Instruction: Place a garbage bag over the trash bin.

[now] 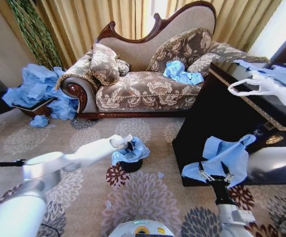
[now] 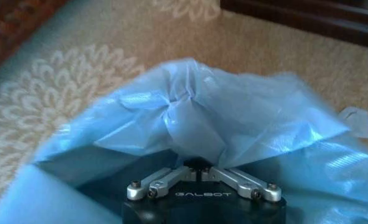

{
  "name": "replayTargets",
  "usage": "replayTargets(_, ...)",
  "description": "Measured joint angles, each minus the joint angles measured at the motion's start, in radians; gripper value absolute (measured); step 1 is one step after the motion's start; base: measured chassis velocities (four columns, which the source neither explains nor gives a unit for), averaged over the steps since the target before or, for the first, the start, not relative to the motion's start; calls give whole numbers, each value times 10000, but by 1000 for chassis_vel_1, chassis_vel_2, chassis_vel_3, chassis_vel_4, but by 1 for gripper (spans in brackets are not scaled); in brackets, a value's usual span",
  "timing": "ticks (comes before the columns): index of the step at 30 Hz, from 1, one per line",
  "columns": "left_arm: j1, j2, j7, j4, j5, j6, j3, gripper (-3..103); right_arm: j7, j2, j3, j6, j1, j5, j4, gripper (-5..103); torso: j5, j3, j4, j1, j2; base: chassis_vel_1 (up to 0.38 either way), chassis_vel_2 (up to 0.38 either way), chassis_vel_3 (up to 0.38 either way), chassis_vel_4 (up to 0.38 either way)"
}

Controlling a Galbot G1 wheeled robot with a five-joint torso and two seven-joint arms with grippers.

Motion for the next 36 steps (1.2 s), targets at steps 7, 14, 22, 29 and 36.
replayTargets(7,468,-109,132,570,152,-86,-562,0,108,-252,201,-96,-64,198,-86,100,-1,0,7,0,0,0,0,0,0)
replayTargets(14,636,168,94,708,287,4,-947,0,294,-400,-256,-340,213,188,-179,100,-1,0,9,-1,0,0,0,0,0)
replayTargets(22,659,-241,337,704,-96,374,-687,0,460,-566,-329,-511,320,217,-192,100,-2,0,3,-1,0,0,0,0,0)
replayTargets(29,568,-931,-239,1743,-487,403,-1172,0,546,-532,-316,-567,255,267,-237,100,-1,0,3,0,0,0,0,0,0)
replayTargets(36,687,-783,18,1677,-3,683,-1151,0,597,-512,-465,-626,210,256,-232,100,-3,1,7,0,-1,0,0,0,0)
